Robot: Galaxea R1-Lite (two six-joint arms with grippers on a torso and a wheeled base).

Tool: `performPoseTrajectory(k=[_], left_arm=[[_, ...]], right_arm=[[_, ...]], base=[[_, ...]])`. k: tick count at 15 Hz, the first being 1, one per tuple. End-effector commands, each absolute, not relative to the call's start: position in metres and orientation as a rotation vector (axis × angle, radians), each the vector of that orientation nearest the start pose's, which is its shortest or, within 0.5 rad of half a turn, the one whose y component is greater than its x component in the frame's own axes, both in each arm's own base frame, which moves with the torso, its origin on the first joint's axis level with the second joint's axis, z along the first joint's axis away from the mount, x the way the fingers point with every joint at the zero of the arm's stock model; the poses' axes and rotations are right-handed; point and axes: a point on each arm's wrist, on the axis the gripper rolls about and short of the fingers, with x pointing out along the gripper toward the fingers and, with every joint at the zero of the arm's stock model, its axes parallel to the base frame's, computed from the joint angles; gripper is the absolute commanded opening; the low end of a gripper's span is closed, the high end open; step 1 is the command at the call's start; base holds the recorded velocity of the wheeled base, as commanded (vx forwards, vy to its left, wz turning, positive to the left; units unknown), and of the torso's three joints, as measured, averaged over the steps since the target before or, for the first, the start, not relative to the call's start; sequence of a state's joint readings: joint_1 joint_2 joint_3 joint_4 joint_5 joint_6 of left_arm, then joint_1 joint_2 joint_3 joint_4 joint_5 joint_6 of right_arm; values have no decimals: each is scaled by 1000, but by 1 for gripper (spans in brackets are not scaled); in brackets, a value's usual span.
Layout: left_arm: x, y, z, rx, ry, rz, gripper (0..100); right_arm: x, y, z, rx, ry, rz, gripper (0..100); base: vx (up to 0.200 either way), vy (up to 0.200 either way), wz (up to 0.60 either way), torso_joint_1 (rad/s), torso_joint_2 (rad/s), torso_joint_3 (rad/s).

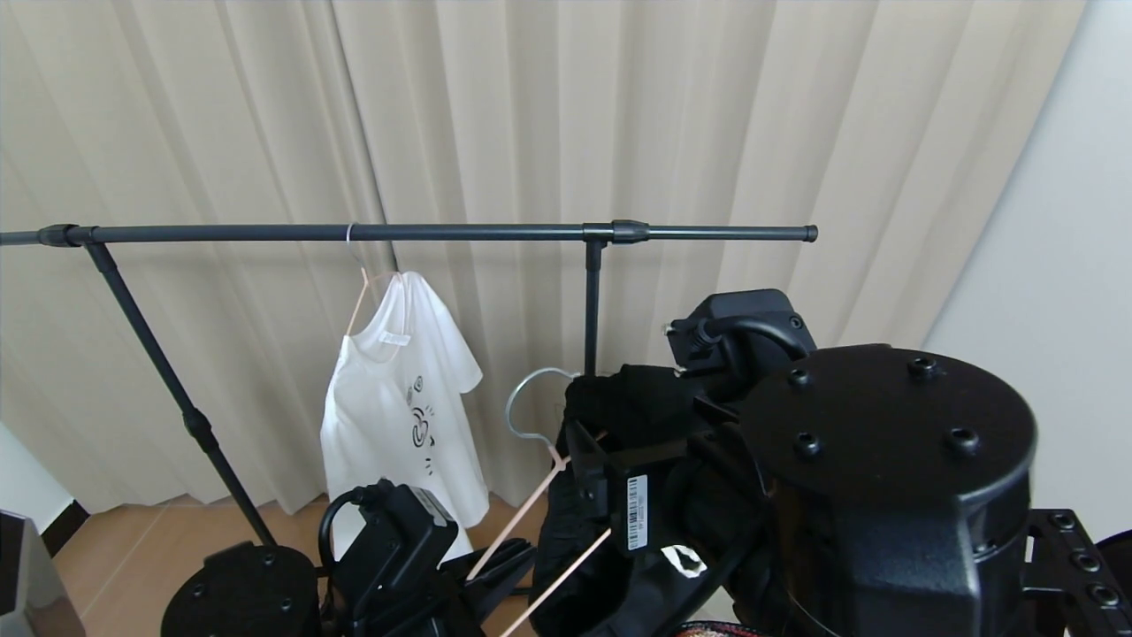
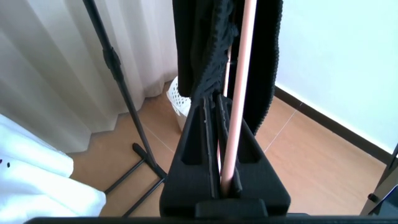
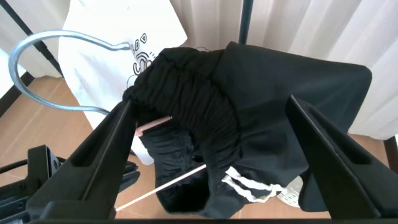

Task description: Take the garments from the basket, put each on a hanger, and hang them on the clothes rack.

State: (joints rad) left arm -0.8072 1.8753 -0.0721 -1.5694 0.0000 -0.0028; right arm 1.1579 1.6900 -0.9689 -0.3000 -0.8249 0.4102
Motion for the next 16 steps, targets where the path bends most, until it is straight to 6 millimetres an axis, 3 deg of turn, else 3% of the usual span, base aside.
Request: performPoseTrajectory(k=[1,11,16], left_arm=[[155,-161,76,90,219,-800,0],[155,-158,77,88,214,-793,0],[160,-148,73,93,239,-757,0]], right_arm=[[137,271,199,41,294,272,100],[132,261,194,-15,306,293,100],[121,215,209,-112,297,473,100]], base=[[0,0,0,0,0,0],[0,0,0,0,0,0],[0,0,0,0,0,0]])
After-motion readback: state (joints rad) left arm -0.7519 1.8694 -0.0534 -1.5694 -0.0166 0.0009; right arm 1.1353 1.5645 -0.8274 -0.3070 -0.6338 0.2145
